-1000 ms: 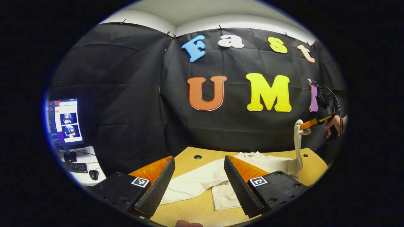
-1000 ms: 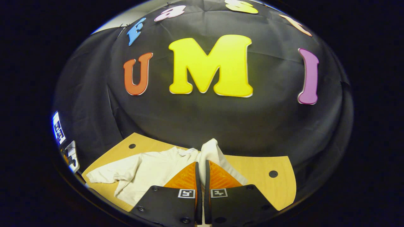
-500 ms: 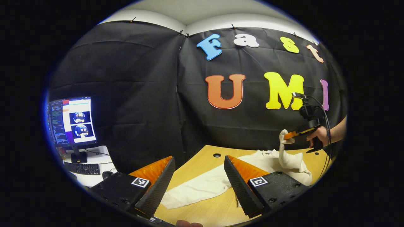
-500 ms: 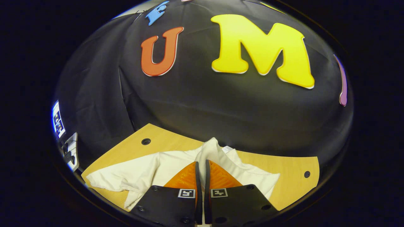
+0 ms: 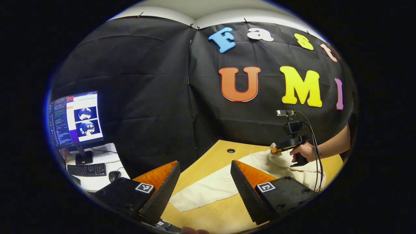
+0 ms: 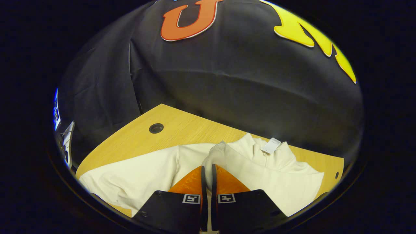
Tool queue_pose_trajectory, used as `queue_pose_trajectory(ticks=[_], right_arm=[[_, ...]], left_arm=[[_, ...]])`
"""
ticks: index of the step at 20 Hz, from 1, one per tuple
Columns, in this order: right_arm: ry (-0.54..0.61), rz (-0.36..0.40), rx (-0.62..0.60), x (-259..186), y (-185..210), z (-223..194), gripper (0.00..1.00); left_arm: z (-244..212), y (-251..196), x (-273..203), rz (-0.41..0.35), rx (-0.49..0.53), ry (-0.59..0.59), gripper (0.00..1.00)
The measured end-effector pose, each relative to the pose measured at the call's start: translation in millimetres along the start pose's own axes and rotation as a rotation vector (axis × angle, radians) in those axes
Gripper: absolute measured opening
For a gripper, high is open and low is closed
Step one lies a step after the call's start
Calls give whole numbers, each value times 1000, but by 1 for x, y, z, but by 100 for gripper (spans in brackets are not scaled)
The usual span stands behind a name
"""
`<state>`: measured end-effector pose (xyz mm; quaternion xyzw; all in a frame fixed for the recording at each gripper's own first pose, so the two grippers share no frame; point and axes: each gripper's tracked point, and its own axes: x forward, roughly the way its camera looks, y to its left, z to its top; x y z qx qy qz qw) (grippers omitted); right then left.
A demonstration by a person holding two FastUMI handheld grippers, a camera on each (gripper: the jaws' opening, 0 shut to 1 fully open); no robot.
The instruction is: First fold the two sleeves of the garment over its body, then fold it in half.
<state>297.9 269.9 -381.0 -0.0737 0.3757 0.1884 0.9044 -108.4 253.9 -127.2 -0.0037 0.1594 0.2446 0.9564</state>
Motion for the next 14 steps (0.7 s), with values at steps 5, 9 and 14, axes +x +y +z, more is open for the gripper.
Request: queue_pose_trajectory(ticks=[5, 9, 14], right_arm=[[38, 8, 65, 20, 9, -22, 10], [6, 76, 153, 7, 28, -14, 20], [-78, 102, 135, -31, 36, 10, 57]], left_arm=[[-8, 1, 8, -2, 9, 26, 99], [-3, -5, 13, -26, 23, 13, 99], [0, -12, 17, -45, 31, -10, 99]])
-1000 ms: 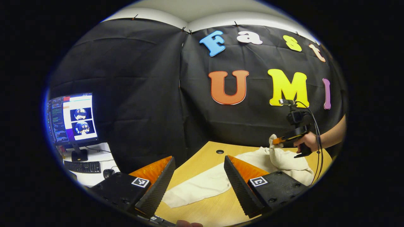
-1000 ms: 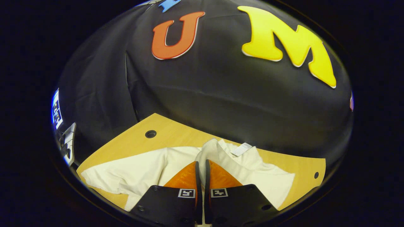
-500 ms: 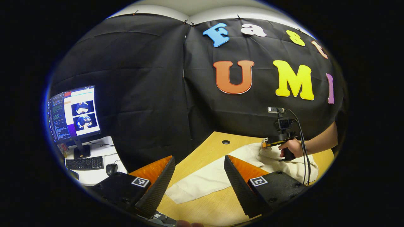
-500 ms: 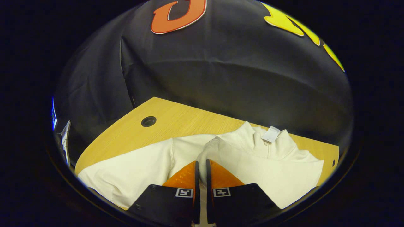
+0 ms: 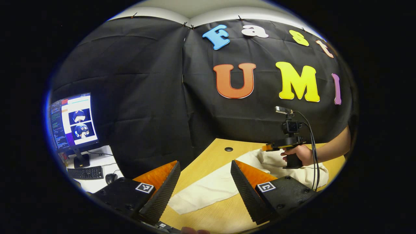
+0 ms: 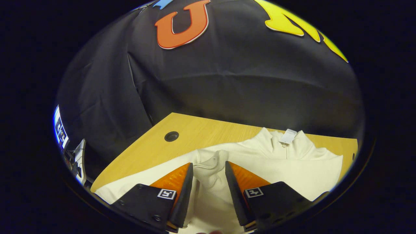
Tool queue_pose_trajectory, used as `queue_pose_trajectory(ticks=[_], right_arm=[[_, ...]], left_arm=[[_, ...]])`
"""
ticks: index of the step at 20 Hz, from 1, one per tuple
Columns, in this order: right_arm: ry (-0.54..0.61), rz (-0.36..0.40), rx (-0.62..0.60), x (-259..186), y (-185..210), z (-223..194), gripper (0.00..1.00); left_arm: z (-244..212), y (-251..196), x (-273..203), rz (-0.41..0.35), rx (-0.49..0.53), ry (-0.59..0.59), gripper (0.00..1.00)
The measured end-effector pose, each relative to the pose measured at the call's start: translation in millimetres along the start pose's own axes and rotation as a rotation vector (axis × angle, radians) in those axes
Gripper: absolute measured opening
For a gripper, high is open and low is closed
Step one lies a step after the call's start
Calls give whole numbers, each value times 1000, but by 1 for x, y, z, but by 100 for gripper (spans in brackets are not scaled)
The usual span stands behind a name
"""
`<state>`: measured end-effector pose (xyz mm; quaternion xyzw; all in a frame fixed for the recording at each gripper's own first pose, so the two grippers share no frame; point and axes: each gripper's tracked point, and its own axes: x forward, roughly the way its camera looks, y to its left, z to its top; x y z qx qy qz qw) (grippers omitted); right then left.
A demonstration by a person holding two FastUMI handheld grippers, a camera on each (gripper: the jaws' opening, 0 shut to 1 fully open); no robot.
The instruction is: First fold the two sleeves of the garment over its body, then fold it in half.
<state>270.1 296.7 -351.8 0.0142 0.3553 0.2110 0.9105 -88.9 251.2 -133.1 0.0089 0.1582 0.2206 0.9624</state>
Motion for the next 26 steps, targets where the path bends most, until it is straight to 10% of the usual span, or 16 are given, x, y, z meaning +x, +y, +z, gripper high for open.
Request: queue_pose_trajectory(ticks=[8, 26], right_arm=[[-208, 6, -76, -118, -2, 48, 76], [-420, -4, -142, -396, -7, 47, 81]], left_arm=[[-19, 7, -10, -25, 35, -6, 99], [-136, 70, 2, -57, 115, 148, 100]])
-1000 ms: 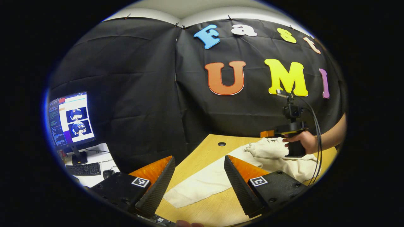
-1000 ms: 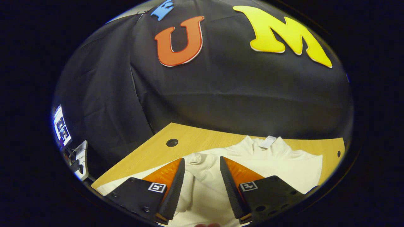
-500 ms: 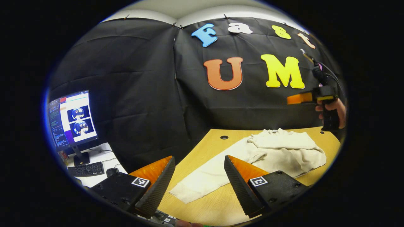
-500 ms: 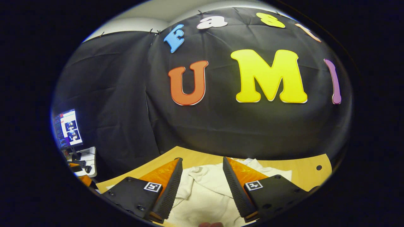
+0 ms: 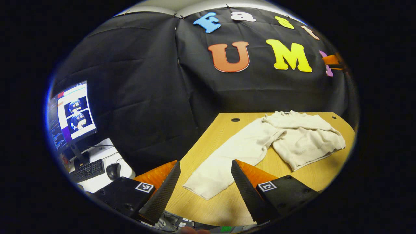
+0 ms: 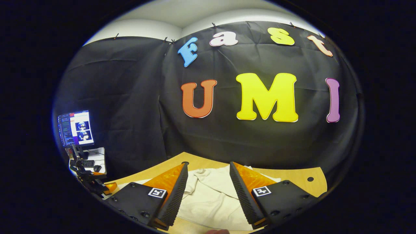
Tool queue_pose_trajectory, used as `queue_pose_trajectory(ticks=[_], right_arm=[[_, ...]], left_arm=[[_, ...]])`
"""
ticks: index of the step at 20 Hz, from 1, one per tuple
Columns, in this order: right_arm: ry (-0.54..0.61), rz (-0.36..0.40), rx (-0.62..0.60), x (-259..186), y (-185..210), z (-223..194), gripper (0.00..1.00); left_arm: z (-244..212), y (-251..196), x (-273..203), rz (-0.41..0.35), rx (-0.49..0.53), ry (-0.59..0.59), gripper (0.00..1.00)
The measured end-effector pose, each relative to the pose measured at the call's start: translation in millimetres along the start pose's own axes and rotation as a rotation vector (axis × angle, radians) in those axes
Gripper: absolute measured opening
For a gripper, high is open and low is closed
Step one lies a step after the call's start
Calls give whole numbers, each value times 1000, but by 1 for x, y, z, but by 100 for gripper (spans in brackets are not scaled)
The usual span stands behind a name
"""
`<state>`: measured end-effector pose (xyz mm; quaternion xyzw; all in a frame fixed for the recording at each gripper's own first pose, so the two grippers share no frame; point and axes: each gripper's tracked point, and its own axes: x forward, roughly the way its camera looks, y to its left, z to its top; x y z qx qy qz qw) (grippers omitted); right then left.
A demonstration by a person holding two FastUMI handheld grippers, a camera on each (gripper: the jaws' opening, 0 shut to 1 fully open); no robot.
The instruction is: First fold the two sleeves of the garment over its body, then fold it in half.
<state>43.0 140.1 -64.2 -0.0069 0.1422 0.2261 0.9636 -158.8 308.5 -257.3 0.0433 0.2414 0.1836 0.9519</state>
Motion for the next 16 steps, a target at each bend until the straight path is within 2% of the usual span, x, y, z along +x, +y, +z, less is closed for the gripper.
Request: queue_pose_trajectory(ticks=[4, 7, 11, 16], right_arm=[[5, -13, -4, -23, 0, 5, 81], [36, -15, -40, -39, 4, -6, 81], [42, -35, -28, -41, 0, -8, 79], [50, -53, -9, -39, -6, -7, 78]], left_arm=[[-29, 9, 21, -16, -1, 43, 100], [-55, 16, 39, -34, -28, 105, 100], [-78, 21, 51, -39, -41, 160, 100], [-93, 17, 58, -80, -103, 197, 98]])
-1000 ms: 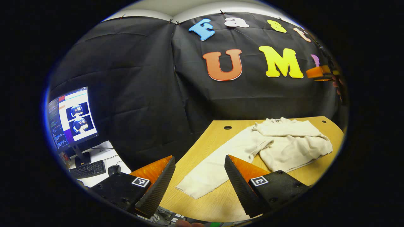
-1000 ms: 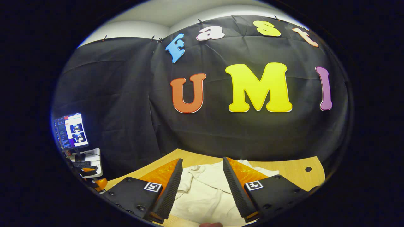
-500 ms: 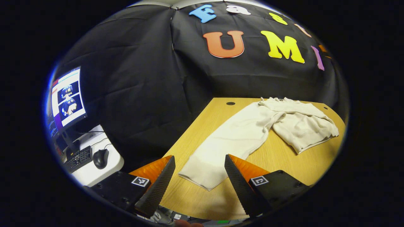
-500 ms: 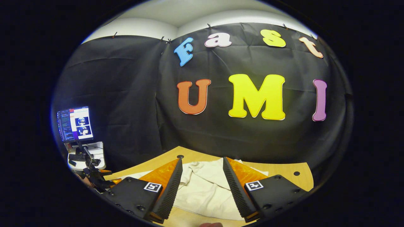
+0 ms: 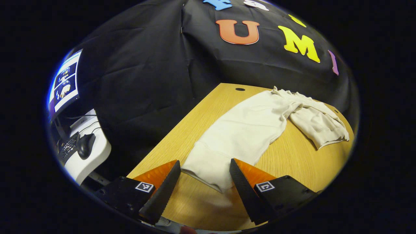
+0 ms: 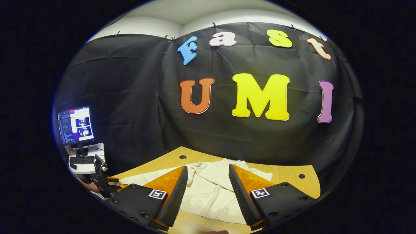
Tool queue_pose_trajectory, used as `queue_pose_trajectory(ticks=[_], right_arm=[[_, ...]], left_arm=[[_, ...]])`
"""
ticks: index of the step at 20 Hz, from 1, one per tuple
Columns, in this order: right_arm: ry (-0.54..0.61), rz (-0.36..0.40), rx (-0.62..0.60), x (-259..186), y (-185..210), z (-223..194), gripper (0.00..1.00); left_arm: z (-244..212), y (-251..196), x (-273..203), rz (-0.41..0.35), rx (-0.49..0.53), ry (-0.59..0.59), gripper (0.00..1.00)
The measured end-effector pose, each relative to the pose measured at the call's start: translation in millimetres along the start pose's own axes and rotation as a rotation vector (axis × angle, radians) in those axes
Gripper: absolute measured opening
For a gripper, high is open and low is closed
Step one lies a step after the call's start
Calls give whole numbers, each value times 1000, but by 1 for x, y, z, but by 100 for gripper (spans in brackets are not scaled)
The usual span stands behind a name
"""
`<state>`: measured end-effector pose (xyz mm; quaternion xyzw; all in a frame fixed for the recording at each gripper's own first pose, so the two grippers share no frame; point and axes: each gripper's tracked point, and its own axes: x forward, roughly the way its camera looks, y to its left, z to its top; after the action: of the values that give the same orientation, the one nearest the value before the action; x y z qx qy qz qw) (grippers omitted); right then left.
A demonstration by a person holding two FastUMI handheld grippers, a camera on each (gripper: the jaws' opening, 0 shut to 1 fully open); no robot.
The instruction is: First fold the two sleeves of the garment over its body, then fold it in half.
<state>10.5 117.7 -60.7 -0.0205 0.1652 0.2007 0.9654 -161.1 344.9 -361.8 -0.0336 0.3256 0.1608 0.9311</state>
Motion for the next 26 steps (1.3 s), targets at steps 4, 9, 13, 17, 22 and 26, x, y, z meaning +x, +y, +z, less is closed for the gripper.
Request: queue_pose_trajectory(ticks=[4, 9, 13, 17, 22, 26], right_arm=[[6, -14, 21, 0, -4, 0, 78], [6, -24, 28, -9, -7, 1, 78], [7, -47, 35, -20, -17, -3, 78], [16, -71, 36, -30, -27, -8, 78], [16, -76, 66, -37, -34, -9, 79], [-3, -78, 76, -43, -40, -4, 78]], left_arm=[[0, 1, 0, -4, -19, 16, 90], [2, 1, 2, -12, -106, 55, 39], [6, -1, 3, -28, -165, 70, 10], [12, -2, -1, 2, -123, 70, 4], [48, -19, -11, -35, -129, 25, 3], [93, -34, -16, -83, -150, -31, 3]])
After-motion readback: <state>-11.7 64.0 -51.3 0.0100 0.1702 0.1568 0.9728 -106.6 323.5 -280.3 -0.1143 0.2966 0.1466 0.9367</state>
